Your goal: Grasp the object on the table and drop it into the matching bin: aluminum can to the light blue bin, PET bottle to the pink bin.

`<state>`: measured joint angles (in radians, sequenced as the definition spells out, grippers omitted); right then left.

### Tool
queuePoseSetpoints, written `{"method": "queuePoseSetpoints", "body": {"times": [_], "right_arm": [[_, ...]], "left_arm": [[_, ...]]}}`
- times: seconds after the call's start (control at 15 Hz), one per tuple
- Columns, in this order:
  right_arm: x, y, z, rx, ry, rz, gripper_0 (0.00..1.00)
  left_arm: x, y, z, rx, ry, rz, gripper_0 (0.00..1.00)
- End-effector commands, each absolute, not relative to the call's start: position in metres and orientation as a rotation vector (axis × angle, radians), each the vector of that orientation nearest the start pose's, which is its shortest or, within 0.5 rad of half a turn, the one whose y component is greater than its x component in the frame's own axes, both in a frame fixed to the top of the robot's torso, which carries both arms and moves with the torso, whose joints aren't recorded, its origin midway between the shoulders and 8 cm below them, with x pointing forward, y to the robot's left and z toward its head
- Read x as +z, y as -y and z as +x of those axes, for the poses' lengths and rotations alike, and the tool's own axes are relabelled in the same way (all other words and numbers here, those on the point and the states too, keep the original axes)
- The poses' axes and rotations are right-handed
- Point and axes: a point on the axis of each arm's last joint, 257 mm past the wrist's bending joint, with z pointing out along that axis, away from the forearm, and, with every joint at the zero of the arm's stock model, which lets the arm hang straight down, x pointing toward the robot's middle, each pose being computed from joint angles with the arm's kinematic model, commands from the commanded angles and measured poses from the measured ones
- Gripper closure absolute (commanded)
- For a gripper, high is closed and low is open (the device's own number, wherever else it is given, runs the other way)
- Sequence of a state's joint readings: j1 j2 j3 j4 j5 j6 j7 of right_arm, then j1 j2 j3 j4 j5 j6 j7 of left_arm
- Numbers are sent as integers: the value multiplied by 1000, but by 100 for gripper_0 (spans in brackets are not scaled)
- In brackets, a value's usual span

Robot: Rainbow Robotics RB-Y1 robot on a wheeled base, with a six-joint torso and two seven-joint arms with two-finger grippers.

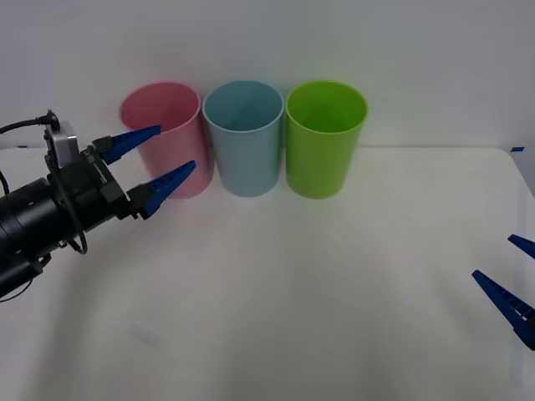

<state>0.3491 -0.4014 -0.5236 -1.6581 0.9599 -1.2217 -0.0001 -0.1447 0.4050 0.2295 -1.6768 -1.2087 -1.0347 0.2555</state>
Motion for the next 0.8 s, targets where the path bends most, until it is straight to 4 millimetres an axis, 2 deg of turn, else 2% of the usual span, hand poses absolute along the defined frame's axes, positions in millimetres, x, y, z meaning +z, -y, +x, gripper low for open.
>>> {"method": "queuePoseSetpoints", "body": {"times": [0.07,0.47,0.8], "right_arm": [[-169,330,342,567,-1441,-465,0],[-169,330,342,567,-1441,-465,0],[-169,330,342,567,-1441,-465,0]], "left_arm": [[-88,-184,450,-729,-1312,755,0],[-121,-218,411,-642,-1365,954,0],[-135,-245,389,-547,-1433,1048,0]]}}
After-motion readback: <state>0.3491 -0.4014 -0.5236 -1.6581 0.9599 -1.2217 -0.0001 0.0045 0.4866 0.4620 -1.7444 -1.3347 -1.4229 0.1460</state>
